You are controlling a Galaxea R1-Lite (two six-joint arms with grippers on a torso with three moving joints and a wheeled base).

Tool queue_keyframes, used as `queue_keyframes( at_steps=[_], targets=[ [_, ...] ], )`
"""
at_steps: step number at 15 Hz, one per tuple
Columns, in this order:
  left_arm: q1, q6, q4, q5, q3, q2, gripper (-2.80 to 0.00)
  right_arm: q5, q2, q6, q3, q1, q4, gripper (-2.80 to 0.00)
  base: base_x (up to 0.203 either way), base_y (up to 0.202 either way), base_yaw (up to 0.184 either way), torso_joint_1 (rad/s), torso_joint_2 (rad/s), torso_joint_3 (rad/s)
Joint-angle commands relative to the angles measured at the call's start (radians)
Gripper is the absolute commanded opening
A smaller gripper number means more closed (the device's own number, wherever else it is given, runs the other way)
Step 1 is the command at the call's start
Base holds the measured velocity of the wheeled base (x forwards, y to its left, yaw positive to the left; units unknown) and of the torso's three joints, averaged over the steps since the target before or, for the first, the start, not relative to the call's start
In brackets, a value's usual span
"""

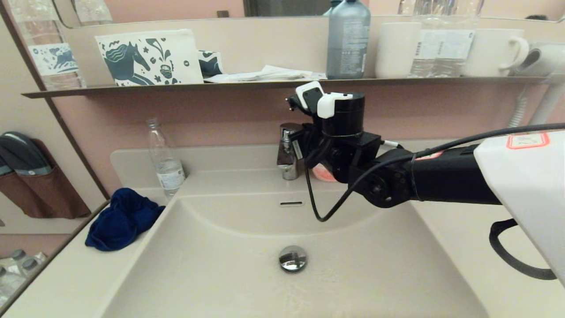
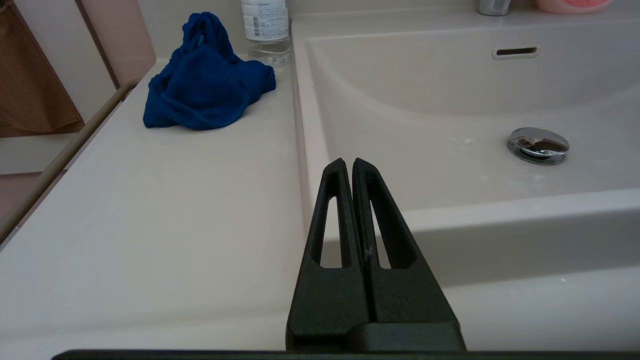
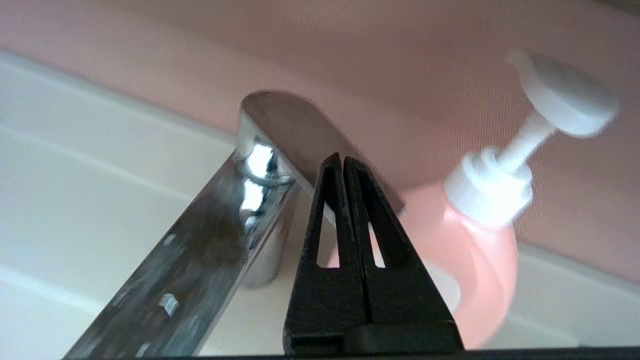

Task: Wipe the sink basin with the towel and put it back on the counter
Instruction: Turn off the faucet, then pick up the cloth

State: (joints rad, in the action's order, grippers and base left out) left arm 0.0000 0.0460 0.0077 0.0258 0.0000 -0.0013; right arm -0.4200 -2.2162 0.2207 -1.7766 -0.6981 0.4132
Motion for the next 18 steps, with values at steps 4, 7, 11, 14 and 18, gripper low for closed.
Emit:
queue_keyframes(
  at_steps=[4,7,11,14,18],
  targets=[
    [0.0,0.0,0.0,0.0,0.0,0.001,-2.8,-0.033,0.173,-0.072,0.162,-0.075,0.025,-2.8,0.0,0.0,0.0,0.0,0.0,0.0],
    [0.0,0.002,0.0,0.0,0.0,0.001,-2.8,-0.071,0.338,-0.115,0.348,-0.14,0.053,-2.8,0.0,0.0,0.0,0.0,0.0,0.0],
    [0.0,0.0,0.0,0.0,0.0,0.001,-2.8,-0.096,0.574,-0.128,0.636,-0.126,0.059,-2.8,0.0,0.0,0.0,0.0,0.0,0.0],
    [0.0,0.0,0.0,0.001,0.0,0.001,-2.8,-0.1,0.734,-0.093,0.816,0.041,0.057,-2.8,0.0,0.0,0.0,0.0,0.0,0.0],
    [0.0,0.0,0.0,0.0,0.0,0.001,-2.8,-0.103,1.069,-0.036,1.059,0.225,0.054,-2.8,0.0,0.0,0.0,0.0,0.0,0.0]
  ],
)
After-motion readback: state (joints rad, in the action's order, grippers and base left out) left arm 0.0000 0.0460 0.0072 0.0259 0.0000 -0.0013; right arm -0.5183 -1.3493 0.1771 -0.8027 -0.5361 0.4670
